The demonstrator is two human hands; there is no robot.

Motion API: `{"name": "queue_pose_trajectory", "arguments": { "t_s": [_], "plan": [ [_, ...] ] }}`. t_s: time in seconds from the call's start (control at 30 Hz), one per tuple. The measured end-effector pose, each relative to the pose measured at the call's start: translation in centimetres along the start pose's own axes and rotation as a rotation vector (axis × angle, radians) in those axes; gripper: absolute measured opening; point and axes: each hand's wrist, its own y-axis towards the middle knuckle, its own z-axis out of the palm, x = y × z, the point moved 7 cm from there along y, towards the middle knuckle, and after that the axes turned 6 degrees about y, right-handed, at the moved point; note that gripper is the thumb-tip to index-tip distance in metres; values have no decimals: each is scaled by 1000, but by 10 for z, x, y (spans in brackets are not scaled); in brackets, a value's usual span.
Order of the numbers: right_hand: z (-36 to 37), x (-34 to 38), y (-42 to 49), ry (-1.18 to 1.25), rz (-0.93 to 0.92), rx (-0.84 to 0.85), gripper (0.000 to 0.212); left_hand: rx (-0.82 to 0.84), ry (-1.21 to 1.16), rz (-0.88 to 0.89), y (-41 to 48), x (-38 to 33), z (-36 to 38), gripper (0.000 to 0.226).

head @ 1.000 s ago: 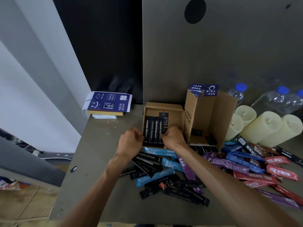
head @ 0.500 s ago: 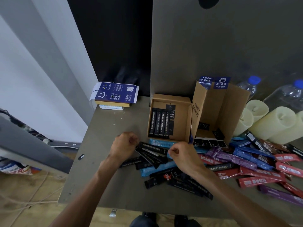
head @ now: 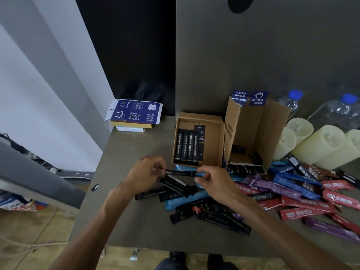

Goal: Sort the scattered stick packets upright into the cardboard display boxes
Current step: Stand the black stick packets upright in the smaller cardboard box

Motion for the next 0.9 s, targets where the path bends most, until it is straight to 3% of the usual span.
{"name": "queue_pose_trajectory", "arguments": {
  "t_s": [0.07,0.17,0.3,0.43,0.57,0.9],
  "plan": [
    [-2,9,1,24,-34,-9,12,-5,-55,13,0,-9,-11,15],
    [-4,15,1,164,-4,22,25,-78,-178,-26,4,-19,-26,14],
    [1,11,-5,530,162,115,20,-221,-671,-230,5,-17,-28,19],
    [3,13,-7,658,217,182,19,-322,-881,-326,11,-18,-20,18],
    [0,16,-10,699,201,191,19,-335,-900,-356,16,-25,-17,19],
    [-14,16,-9,643,116,57,10,-265,-636,-223,24,-49,-19,28]
  ]
}}
